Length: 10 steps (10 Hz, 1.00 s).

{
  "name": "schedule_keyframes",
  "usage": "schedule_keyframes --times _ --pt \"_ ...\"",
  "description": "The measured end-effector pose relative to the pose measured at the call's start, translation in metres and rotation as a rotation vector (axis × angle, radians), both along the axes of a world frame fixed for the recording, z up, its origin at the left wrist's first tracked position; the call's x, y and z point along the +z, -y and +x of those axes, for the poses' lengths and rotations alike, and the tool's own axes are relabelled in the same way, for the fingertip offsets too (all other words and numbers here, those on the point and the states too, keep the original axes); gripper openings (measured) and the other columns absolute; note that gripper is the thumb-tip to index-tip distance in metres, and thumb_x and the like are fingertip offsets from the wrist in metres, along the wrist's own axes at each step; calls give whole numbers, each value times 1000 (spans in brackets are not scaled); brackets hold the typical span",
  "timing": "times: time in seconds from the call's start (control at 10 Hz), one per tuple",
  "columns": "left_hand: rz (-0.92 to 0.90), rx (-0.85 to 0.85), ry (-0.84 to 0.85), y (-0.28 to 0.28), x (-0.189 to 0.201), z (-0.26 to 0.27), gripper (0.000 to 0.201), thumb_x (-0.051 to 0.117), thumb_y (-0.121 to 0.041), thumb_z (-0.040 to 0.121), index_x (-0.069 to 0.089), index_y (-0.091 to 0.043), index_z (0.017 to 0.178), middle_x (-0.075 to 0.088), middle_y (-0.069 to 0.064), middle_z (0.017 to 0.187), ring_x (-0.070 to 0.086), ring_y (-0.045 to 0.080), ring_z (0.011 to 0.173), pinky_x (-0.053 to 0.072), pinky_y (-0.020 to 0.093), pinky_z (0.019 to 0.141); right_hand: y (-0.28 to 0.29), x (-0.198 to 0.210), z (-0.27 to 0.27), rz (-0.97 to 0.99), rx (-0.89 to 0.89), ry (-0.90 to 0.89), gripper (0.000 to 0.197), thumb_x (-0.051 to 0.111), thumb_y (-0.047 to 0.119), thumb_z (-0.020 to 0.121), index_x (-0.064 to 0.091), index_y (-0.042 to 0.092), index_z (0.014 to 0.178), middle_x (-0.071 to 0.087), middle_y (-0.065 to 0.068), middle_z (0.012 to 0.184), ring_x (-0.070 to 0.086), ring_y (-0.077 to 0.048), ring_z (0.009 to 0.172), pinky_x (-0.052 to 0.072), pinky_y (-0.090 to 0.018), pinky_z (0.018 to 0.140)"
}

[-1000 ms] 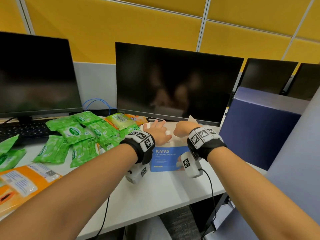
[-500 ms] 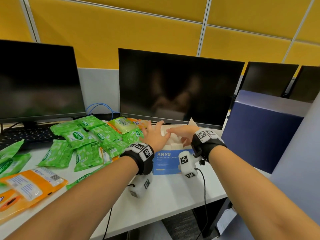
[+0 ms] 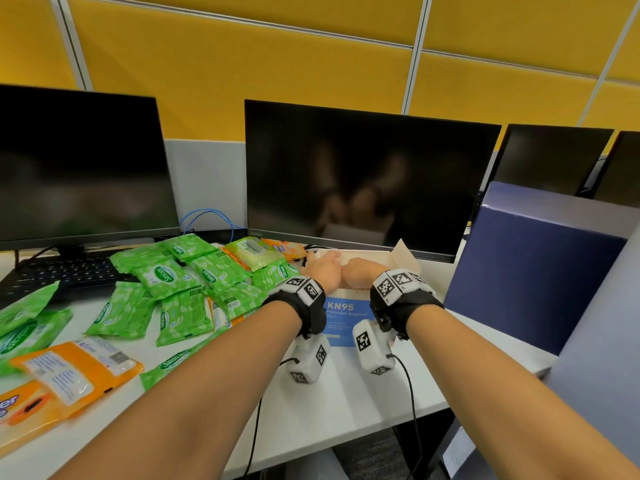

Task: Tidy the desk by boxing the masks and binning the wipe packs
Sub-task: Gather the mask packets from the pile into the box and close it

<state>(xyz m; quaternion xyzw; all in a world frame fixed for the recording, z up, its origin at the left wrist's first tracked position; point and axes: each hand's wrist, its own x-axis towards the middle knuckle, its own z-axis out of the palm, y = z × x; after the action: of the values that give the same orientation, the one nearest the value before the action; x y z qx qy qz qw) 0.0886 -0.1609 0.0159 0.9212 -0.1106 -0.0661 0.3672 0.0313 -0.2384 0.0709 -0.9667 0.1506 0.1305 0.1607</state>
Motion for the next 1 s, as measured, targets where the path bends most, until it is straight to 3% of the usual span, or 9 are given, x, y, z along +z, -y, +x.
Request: schedule_keyframes --times 0.1,0.2,0.3,0.4,0.5,0.6,0.7,0.9,1.0 --pt "61 -52 40 -4 0 1 45 23 -32 98 42 -37 139 25 8 156 14 34 144 14 46 117 -3 -1 6 74 -43 109 46 33 14 104 29 -4 145 36 -20 149 35 -31 138 26 -31 112" --pt "-59 -114 118 -13 7 -5 45 25 -28 102 36 -20 145 29 10 155 21 30 145 17 40 119 -2 -4 10 124 -115 206 56 43 23 99 24 1 147 36 -20 148 37 -35 136 32 -39 111" --pt "-198 -104 216 -44 19 -8 47 22 -26 104 31 -9 147 32 9 153 30 27 142 23 34 115 -21 5 19 169 -81 575 51 49 23 93 38 9 141 39 -17 142 38 -35 131 33 -40 107" --pt "-124 -73 220 -73 22 -2 46 27 -27 103 33 -10 146 38 11 150 38 31 136 31 37 109 -49 16 20 208 87 788 39 49 16 91 51 13 130 48 -12 131 46 -29 122 37 -37 102" --pt "343 -72 31 -127 10 9 54 51 -25 95 35 -11 145 41 15 147 42 30 134 36 35 106 -95 12 27 358 271 795 28 50 11 88 61 13 114 63 -10 112 58 -23 101 47 -33 89" --pt "538 -149 -131 -158 -3 9 61 60 -24 90 35 -18 146 39 11 149 47 29 129 43 35 101 -119 -2 37 290 339 535 30 54 13 88 60 10 118 62 -12 120 58 -27 109 47 -37 93" --pt "477 -196 -158 -191 -8 10 54 52 -8 89 43 -23 140 43 7 145 54 27 121 47 32 91 -133 -34 49 102 393 168 45 57 25 91 52 4 130 53 -15 134 52 -29 121 45 -36 98" --pt "349 -23 -26 -237 -4 36 32 46 -5 93 65 -12 118 52 8 138 50 24 126 42 32 98 -155 -66 62 154 375 -19 61 61 42 88 49 1 132 57 -16 126 58 -28 107 47 -32 75" --pt "295 103 22 -252 -16 49 38 53 -12 91 55 -12 129 46 13 141 52 31 121 45 36 96 -166 -64 68 219 382 -57 57 64 40 86 55 -1 126 60 -16 119 59 -26 99 49 -34 75"
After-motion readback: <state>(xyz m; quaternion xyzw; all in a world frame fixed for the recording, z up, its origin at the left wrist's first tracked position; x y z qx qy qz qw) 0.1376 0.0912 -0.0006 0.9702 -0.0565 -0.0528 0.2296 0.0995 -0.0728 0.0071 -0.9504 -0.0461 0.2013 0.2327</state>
